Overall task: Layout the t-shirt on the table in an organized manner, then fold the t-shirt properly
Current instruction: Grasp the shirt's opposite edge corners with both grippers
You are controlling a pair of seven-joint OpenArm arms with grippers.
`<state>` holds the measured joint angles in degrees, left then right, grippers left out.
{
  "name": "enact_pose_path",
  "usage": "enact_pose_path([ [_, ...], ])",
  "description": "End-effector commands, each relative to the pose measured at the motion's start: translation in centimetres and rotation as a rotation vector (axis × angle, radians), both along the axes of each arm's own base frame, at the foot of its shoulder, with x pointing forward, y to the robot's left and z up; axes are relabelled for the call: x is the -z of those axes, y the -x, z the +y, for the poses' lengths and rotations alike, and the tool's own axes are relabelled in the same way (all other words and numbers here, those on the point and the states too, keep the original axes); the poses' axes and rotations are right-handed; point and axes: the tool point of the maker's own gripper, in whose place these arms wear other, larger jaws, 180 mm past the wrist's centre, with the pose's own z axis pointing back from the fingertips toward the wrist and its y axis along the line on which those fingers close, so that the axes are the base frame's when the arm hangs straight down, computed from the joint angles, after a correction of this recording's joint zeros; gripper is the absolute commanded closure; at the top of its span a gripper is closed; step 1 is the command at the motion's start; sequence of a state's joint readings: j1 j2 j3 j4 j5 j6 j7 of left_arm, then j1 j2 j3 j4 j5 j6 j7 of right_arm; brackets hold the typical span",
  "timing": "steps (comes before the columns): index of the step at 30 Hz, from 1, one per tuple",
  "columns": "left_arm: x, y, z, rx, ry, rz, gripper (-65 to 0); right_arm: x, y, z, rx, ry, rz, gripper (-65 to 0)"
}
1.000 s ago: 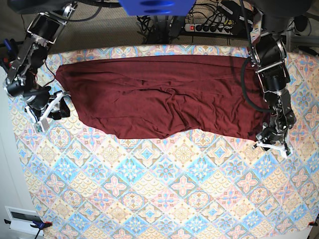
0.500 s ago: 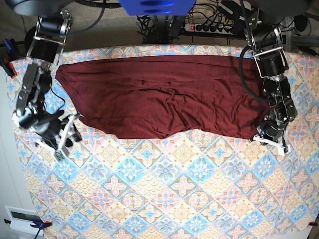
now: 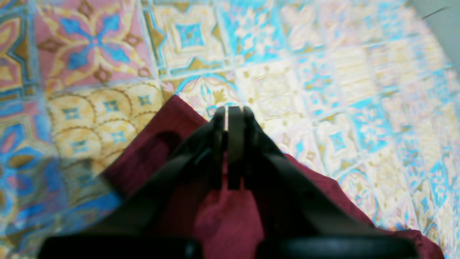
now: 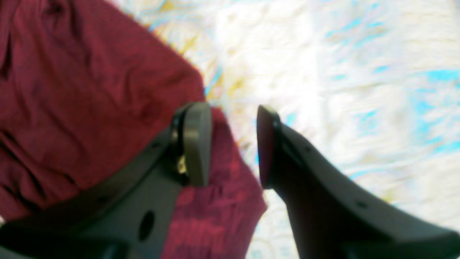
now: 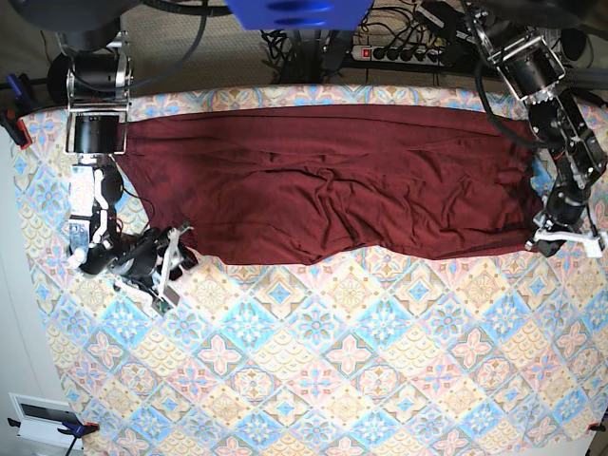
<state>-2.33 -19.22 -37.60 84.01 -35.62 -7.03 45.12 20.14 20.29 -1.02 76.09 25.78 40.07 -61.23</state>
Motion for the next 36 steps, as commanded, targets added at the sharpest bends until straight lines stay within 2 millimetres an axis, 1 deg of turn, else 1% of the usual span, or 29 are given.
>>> enact_pose_path([
  [1,-1.9,-0.2,0.9,-0.005,-0.032,-0.046,0.0,-1.1,-1.1,-0.3,0.003,-0.011,-0.04,-20.5],
  [4,-1.4,1.1,0.9,-0.005,-0.026,-0.035,0.0,0.3,-0.9,0.2,-0.005,-0.034,-0.011,-20.5],
  [6,-1.1,1.6,0.8,-0.002,-0.02,-0.029,0.0,0.5,-1.4,0.7,-0.013,-0.045,-0.009,-20.5],
  [10,-0.4,2.3,0.7,-0.002,-0.017,-0.006,0.0,1.5,-1.4,1.2,-0.018,-0.066,0.007,-20.5],
  [15,-0.1,2.8,0.8,-0.003,-0.022,0.003,0.0,2.3,-1.3,1.0,0.001,-0.088,0.019,-20.5],
  [17,-0.1,2.9,0.8,-0.003,-0.027,0.005,0.0,3.0,-1.1,0.8,0.017,-0.1,0.035,-20.5],
  [19,-0.2,2.7,0.9,-0.005,-0.032,0.005,0.0,3.7,-0.9,0.3,0.026,-0.085,0.049,-20.5],
  [22,-0.2,2.7,1.0,-0.009,-0.032,0.006,-0.1,4.2,-0.7,-0.2,0.025,-0.053,0.058,-19.7],
  [24,-0.9,1.8,1.1,-0.009,-0.039,-0.011,-0.2,4.2,-0.7,-0.3,0.025,-0.049,0.058,-16.0],
  [25,-1.1,1.5,1.3,-0.013,-0.058,-0.007,-1.0,4.2,-0.7,-0.3,0.025,-0.049,0.058,-12.1],
  [27,-0.5,1.2,1.8,-0.022,-0.08,0.023,-3.9,4.2,-0.7,-0.3,0.028,-0.052,0.056,-3.3],
  [28,-0.1,1.1,2.0,-0.028,-0.084,0.035,-5.7,4.2,-0.8,-0.3,0.03,-0.053,0.055,0.0],
  [31,0.4,0.1,2.5,-0.045,-0.076,0.049,-10.3,3.9,-0.9,-0.3,0.03,-0.054,0.048,-1.2],
  [33,0.8,-0.4,2.8,-0.055,-0.066,0.057,-13.0,4.1,-0.8,-0.3,0.03,-0.054,0.051,-0.1],
  [36,1.5,-0.9,3.1,-0.065,-0.063,0.081,-15.6,4.1,-0.7,-0.3,0.03,-0.055,0.051,0.0],
])
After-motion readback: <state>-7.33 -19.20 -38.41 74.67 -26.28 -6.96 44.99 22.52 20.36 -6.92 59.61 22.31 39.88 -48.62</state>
